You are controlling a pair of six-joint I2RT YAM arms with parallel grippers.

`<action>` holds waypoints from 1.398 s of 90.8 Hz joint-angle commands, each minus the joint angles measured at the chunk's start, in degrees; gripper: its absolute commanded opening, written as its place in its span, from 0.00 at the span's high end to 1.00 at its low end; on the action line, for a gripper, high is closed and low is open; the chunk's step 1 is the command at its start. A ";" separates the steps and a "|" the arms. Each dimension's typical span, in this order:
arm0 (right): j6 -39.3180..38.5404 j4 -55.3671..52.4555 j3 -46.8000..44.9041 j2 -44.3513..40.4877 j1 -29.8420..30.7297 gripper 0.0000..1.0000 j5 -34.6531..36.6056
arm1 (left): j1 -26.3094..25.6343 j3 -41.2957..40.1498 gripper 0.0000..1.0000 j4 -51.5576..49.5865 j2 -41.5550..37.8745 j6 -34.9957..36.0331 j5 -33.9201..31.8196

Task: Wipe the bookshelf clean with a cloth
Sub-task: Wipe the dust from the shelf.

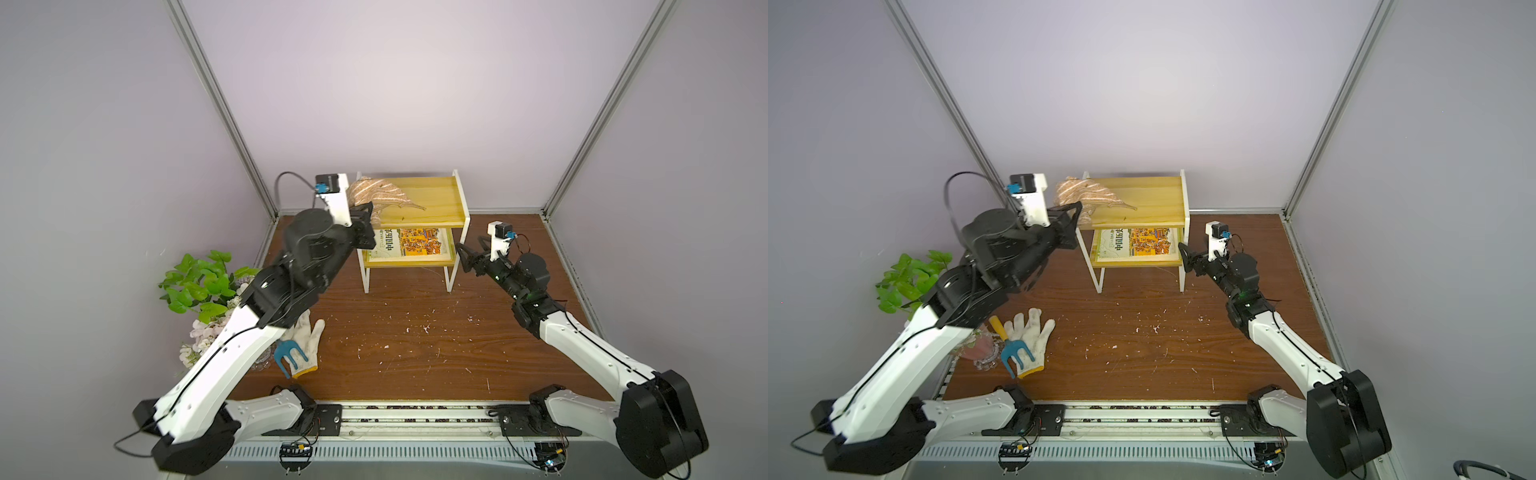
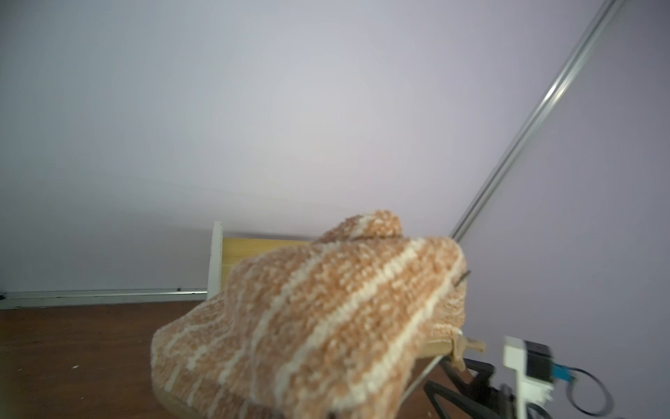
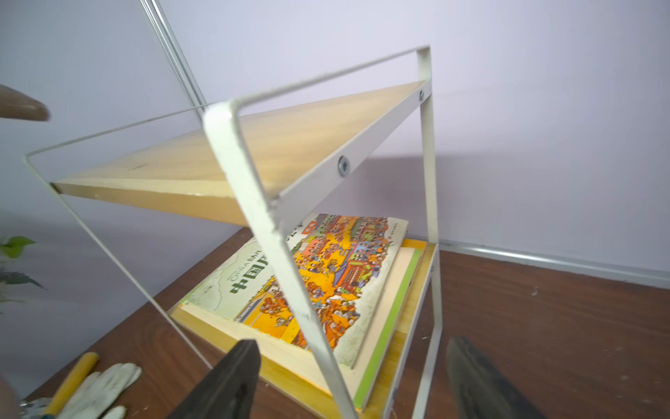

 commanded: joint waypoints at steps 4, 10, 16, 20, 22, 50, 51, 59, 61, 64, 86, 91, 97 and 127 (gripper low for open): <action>-0.07 1.49 -1.43 -2.28 0.26 0.03 3.24 | -2.81 2.76 0.99 -11.74 7.84 3.79 -19.60; -0.16 2.55 -1.93 -2.34 0.28 0.01 1.92 | -2.85 2.17 1.00 -13.08 8.89 2.18 -24.41; -0.87 3.48 -2.06 -1.90 0.25 0.01 -0.58 | -2.82 1.18 1.00 -13.61 9.38 1.03 -25.32; -1.30 3.73 -1.82 -1.16 0.27 0.01 -2.65 | -2.80 0.61 1.00 -13.66 9.94 0.71 -25.55; -1.43 3.71 -1.63 -0.83 0.23 0.01 -3.32 | -2.69 0.54 1.00 -13.78 10.54 0.78 -26.04; -1.40 2.73 1.01 2.56 0.26 0.02 -3.47 | 3.38 5.95 1.00 -13.83 15.24 1.62 -13.00; -1.35 2.69 0.97 2.59 0.28 0.02 -3.52 | 3.15 5.88 1.00 -13.68 15.11 1.55 -12.73; -1.09 3.56 0.41 3.01 0.25 0.02 -3.58 | 2.41 6.62 1.00 -11.59 14.92 3.31 -12.82; -0.94 3.60 0.47 3.23 0.23 0.02 -3.62 | 2.63 7.30 1.00 -11.11 15.41 4.16 -12.81; -0.74 3.52 0.79 3.61 0.27 0.02 -3.78 | 3.33 9.22 1.00 -10.83 17.20 5.18 -12.56; 0.58 2.63 3.35 5.75 0.22 0.03 -4.07 | 11.94 31.53 1.00 -11.01 37.64 8.45 -6.97; 0.78 2.09 3.71 5.80 0.26 0.03 -3.69 | 12.18 33.93 1.00 -10.95 38.71 7.40 -5.39; 0.79 2.06 3.47 5.58 0.30 0.03 -3.72 | 11.43 33.02 1.00 -10.79 36.25 5.57 -1.43; -0.27 0.85 2.88 5.52 0.26 0.03 -3.70 | 12.86 16.54 1.00 -1.89 27.28 3.97 -7.60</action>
